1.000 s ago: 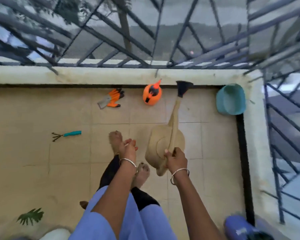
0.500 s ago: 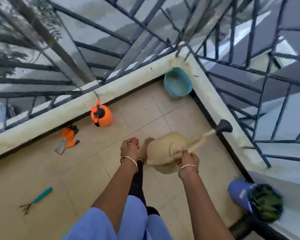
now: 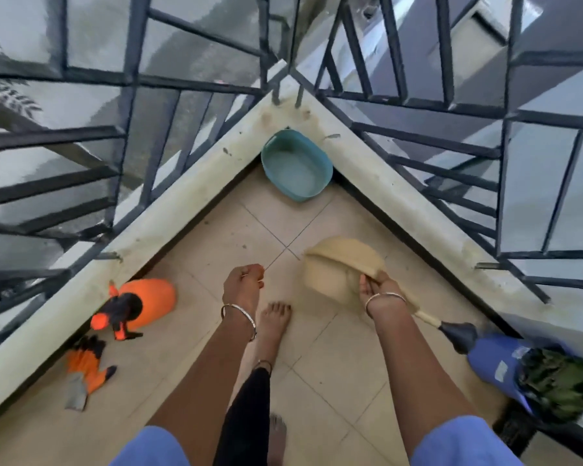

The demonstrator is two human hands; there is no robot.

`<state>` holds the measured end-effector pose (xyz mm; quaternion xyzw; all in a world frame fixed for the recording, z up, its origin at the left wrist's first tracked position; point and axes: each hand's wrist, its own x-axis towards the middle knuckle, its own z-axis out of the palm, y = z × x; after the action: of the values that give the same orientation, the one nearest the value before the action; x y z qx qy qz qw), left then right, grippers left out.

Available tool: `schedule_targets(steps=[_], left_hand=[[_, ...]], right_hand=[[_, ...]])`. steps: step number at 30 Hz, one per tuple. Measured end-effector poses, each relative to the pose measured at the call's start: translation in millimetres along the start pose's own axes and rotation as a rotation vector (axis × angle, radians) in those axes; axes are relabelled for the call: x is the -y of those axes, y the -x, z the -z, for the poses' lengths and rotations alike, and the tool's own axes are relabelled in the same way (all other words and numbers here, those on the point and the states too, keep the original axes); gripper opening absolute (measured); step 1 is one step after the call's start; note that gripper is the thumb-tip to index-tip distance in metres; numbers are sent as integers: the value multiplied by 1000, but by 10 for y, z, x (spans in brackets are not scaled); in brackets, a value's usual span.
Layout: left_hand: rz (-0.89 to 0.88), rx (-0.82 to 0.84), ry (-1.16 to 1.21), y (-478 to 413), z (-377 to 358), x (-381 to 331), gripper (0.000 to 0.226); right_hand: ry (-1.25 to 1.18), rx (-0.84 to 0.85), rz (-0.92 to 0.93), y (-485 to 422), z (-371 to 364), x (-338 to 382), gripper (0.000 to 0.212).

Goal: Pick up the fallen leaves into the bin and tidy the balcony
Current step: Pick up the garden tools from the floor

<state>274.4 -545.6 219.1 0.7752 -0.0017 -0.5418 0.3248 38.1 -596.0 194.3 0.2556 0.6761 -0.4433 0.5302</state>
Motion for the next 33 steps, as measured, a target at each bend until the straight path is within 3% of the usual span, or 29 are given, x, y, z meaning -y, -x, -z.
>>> schedule_targets(steps=[4,7,10,17,22,33], left_hand=[[-25,31,-80,-429,-310,-137,5],[-46,72,-165,-684,-527,-187,3],[-53,106,-224,-901,-751,-202,4],[-75,111,-260,-1194,-1057,-198,4],[-157,76,-312,-1270,-1115,-112,16],[-252,42,-444,-1377,-1062,-31,24]], right_hand=[[-93,-8,1,-499,-409,100,8],[-137,-43,78,-898,-655,167,41],[-117,-55,115,-1211,-876,274,48],[-240,11,139,-1336,-1289,439,42],[-356,42,120,-1462,-1469,463,39],[-296,81,119,-1599,-1649,389,43]])
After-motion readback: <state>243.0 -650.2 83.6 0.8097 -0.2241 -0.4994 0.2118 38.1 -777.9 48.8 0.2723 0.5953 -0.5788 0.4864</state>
